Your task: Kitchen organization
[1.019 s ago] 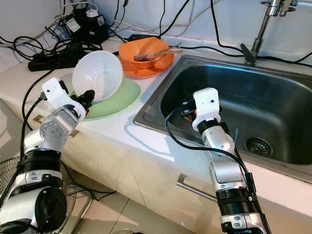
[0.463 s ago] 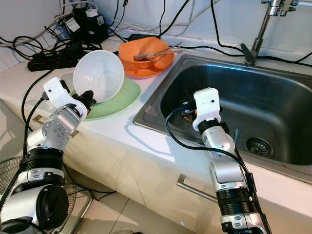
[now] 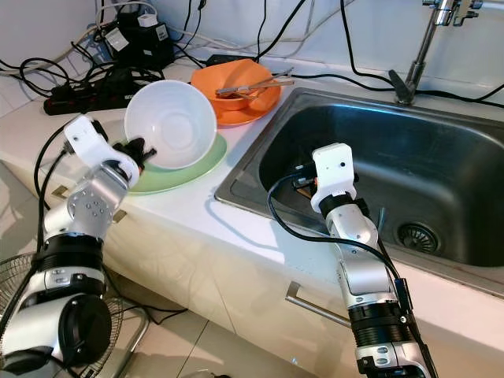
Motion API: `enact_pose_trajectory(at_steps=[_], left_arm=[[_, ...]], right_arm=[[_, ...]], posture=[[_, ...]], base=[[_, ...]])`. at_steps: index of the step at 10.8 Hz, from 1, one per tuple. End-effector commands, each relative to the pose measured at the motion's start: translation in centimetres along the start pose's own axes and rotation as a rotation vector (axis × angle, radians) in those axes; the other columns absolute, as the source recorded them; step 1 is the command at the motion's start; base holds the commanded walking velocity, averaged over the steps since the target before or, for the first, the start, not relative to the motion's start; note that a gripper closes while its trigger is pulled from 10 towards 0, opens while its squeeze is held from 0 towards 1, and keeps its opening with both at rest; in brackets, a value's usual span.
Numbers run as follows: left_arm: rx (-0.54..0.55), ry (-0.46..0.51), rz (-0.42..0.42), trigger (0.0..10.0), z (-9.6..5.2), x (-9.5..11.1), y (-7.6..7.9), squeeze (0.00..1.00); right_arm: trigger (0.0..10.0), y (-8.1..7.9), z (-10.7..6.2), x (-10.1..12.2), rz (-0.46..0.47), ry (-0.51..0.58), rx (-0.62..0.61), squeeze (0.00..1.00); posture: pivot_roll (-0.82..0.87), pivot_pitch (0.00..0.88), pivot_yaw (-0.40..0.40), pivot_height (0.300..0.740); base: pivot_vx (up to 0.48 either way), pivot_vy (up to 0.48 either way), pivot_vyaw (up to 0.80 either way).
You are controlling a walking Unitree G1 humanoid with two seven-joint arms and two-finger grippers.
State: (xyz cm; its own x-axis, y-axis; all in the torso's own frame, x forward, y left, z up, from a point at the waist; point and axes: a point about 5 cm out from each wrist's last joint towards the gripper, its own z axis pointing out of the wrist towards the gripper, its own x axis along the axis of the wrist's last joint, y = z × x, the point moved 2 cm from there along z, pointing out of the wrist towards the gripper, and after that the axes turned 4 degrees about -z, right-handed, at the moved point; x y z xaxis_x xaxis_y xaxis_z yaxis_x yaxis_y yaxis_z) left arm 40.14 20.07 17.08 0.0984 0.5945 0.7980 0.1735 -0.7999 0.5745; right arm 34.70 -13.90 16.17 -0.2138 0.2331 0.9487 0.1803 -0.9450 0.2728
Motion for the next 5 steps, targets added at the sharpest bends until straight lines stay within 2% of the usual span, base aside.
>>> enact_pose_trajectory(at_steps=[1, 3, 5], left_arm=[[0.017, 0.0, 0.001, 0.0, 0.0, 0.1, -0.2, 0.0], [0.001, 0.02, -0.017, 0.0, 0.0, 0.4, 0.1, 0.0], [-0.147, 0.228, -0.097, 0.0, -0.9, 3.8, 2.4, 0.0]], right_arm=[[10.0, -0.2, 0.4, 0.5, -0.011, 0.019, 0.006, 0.0], [10.0, -0.1, 0.5, 0.6, -0.01, 0.022, 0.001, 0.0], [10.0, 0.0, 0.4, 0.5, -0.007, 0.02, -0.011, 0.0]], posture=[[0.02, 0.0, 0.106, 0.74], [0.02, 0.0, 0.104, 0.74], [0.02, 0.0, 0.1, 0.74]], base=[[0.0, 0.0, 0.0], [0.0, 0.0, 0.0], [0.0, 0.0, 0.0]])
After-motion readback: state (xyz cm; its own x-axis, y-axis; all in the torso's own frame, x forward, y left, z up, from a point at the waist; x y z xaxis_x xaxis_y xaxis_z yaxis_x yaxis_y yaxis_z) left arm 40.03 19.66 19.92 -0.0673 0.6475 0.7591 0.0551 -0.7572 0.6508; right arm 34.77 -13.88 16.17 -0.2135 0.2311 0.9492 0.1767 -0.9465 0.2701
